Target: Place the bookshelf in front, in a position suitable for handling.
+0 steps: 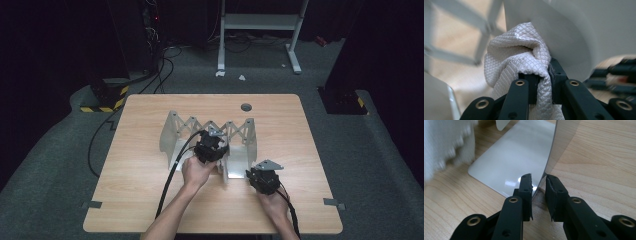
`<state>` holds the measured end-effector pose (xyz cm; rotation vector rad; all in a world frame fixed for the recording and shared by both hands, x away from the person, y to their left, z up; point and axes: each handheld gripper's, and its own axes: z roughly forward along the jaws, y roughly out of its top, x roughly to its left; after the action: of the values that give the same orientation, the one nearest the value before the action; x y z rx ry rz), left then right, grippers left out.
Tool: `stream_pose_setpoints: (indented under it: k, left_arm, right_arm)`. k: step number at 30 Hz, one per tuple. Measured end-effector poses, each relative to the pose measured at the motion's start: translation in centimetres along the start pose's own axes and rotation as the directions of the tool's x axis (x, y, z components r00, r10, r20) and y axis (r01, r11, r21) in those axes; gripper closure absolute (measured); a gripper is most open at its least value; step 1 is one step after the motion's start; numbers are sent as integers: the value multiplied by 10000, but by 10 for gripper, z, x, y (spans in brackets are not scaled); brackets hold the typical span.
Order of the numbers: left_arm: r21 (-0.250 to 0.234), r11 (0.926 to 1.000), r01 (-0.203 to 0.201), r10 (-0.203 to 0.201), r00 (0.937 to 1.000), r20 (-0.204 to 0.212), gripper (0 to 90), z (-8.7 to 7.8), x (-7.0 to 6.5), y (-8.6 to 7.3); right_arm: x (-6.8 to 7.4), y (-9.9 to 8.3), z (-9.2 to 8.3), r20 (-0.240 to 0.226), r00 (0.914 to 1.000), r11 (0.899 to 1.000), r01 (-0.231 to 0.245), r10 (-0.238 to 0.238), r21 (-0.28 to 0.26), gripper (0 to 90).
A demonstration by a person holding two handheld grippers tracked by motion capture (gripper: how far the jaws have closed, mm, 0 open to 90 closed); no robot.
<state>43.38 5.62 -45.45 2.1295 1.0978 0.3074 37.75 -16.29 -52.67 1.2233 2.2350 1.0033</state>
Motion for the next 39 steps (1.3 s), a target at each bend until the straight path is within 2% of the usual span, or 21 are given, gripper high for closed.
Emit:
stream_pose_setpoints:
  k: [1,6,8,10,11,12,13,14,15,17,19,22,23,24,26,27,28,29,31,35,39]
  left_arm:
    - [430,9991,65,-65,10000,1,798,12,1,-6]
    - [652,9976,224,-228,9997,45,797,20,3,-12]
    - [436,9988,201,-207,9997,150,797,13,2,-10]
    - [-14,9998,197,-197,9994,279,797,-2,0,-5]
    - [-479,9988,133,-117,9994,339,796,-19,-2,2]
    - [-479,9988,133,-117,9994,339,795,-19,-2,2]
    - [-931,9957,-20,52,9994,343,794,-36,-6,9]
    - [-931,9957,-20,52,9994,343,793,-36,-6,9]
    - [-1226,9923,-151,197,9992,362,793,-51,-8,15]
    - [-1202,9925,-221,270,9989,396,791,-56,-10,16]
    - [-1105,9935,-278,321,9988,373,791,-56,-12,14]
    - [-731,9967,-347,374,9986,363,792,-45,-15,7]
    - [-353,9988,-351,362,9988,321,793,-33,-16,1]
    - [-353,9988,-351,362,9988,321,793,-33,-16,1]
    - [33,9995,-302,301,9991,292,793,-19,-16,-5]
    - [347,9992,-197,184,9991,378,793,-7,-12,-11]
    - [347,9992,-197,184,9991,378,793,-7,-12,-11]
    - [637,9980,-41,20,9995,318,793,5,-8,-15]
    - [840,9964,67,-94,9994,319,793,12,-3,-17]
    - [751,9970,200,-231,9989,410,793,13,1,-16]
    - [286,9996,-13,1,9991,432,794,-5,0,-5]
  right_arm:
    - [0,0,0,1,10000,10000,3,-3,-2,760]
    - [0,0,0,-10,10000,10000,-5,5,1,760]
    - [0,0,0,-16,10000,10000,-12,12,-1,760]
    - [0,0,0,-17,10000,10000,-14,14,3,760]
    - [0,0,0,-15,10000,10000,-9,9,1,760]
    - [0,0,0,-15,10000,10000,-9,9,1,760]
    - [0,0,0,-5,10000,10000,3,-3,1,760]
    - [0,0,0,-5,10000,10000,3,-3,1,760]
    - [0,0,0,-7,10000,10000,4,-4,0,760]
    - [0,0,0,-20,10000,10000,-2,2,3,760]
    - [0,0,0,-29,10000,10000,-3,3,3,760]
    - [-1,0,0,-47,10000,10000,-18,18,7,760]
    - [-1,0,0,-57,10000,10000,-27,27,6,760]
    - [-1,0,0,-57,10000,10000,-27,27,6,760]
    - [-1,0,0,-74,10000,10000,-51,51,9,761]
    - [-1,0,0,-87,10000,10000,-48,48,4,761]
    - [-1,0,0,-87,10000,10000,-48,48,4,761]
    - [-1,0,0,-76,10000,10000,-58,58,11,761]
    - [-1,0,0,-81,9999,10000,-64,64,10,761]
    - [-1,0,0,-102,9999,10000,-68,69,4,761]
    - [-1,0,0,-113,9999,10000,-87,87,3,761]
